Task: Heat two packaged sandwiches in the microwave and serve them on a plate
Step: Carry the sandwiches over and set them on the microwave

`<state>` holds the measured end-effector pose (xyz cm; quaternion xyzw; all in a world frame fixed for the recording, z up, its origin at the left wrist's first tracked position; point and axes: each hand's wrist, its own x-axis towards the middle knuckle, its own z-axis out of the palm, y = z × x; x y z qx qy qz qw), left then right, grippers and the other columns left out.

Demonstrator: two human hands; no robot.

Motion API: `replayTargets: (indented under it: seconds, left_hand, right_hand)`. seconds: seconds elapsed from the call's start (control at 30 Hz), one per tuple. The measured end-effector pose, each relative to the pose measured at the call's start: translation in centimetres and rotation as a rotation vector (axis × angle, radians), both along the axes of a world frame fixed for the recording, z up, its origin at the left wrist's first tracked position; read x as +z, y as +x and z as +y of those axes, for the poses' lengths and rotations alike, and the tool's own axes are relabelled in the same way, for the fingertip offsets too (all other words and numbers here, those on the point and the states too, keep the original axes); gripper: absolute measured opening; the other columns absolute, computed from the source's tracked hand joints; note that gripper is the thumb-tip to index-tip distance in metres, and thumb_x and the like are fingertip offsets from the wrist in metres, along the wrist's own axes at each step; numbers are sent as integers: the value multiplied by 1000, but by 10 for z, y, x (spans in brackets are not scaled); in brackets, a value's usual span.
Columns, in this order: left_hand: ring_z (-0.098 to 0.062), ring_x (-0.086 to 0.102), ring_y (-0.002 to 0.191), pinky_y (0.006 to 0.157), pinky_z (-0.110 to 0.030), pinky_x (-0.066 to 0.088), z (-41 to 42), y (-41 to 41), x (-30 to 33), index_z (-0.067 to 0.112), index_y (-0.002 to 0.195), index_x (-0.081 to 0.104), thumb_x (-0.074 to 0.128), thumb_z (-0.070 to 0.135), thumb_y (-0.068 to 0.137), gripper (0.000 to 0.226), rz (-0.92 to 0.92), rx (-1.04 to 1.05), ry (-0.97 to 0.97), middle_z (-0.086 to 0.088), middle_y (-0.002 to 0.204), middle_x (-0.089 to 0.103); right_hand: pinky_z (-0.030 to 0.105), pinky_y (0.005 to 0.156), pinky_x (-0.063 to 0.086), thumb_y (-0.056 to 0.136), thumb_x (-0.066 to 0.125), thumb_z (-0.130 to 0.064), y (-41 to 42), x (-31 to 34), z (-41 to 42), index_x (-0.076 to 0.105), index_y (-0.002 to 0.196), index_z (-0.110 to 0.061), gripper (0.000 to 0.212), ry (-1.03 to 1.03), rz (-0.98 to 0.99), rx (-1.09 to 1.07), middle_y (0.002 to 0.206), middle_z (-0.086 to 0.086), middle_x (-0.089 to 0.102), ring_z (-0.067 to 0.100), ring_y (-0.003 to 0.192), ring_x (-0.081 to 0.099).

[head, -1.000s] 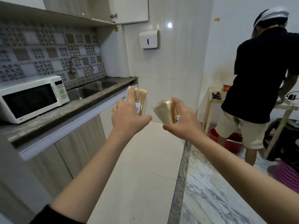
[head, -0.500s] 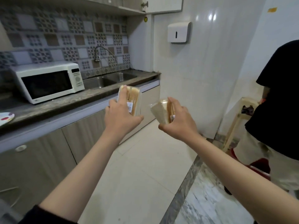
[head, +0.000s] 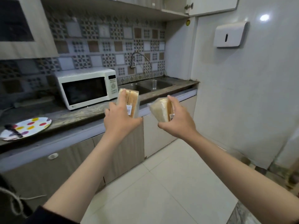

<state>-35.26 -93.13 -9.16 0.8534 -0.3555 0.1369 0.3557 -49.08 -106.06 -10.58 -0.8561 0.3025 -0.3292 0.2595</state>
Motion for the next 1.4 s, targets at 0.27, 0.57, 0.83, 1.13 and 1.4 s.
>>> replayTargets:
  seconds: [0.27,0.57,0.83,1.13,1.4]
  left_hand:
    - [-37,48,103,84,-44,46,-26,148,4,36,143,11,75,40,65,101,14,159,-23,-16,112,47]
    - [-38,47,107,86,-40,41,-68,230,-11,36,144,12,75,42,66,101,48,380,-30,-16,118,47]
    - [-37,45,107,84,-41,42,-96,302,-9,38,144,10,75,42,65,103,58,495,-14,-16,120,44]
    - [-36,45,110,78,-36,38,-114,470,10,38,143,13,74,40,69,96,39,497,-26,-13,122,45]
    - [-35,49,112,81,-38,42,-131,646,35,35,143,12,74,42,70,96,37,406,-17,-10,127,44]
  right_hand:
    - [33,76,49,62,76,-38,173,4,-38,18,143,-44,99,-1,-11,156,120,1,45,17,95,52]
    - [31,78,43,61,75,-35,283,-8,-108,21,141,-45,97,3,47,331,125,0,46,13,93,45]
    - [39,84,51,58,79,-39,364,1,-151,22,142,-43,101,-30,46,434,121,4,49,22,100,54]
    - [29,75,39,64,76,-32,527,20,-162,24,142,-41,94,0,-23,445,129,3,47,12,90,45]
    - [30,76,43,65,78,-34,703,53,-164,20,145,-41,99,24,-67,404,131,0,46,8,90,44]
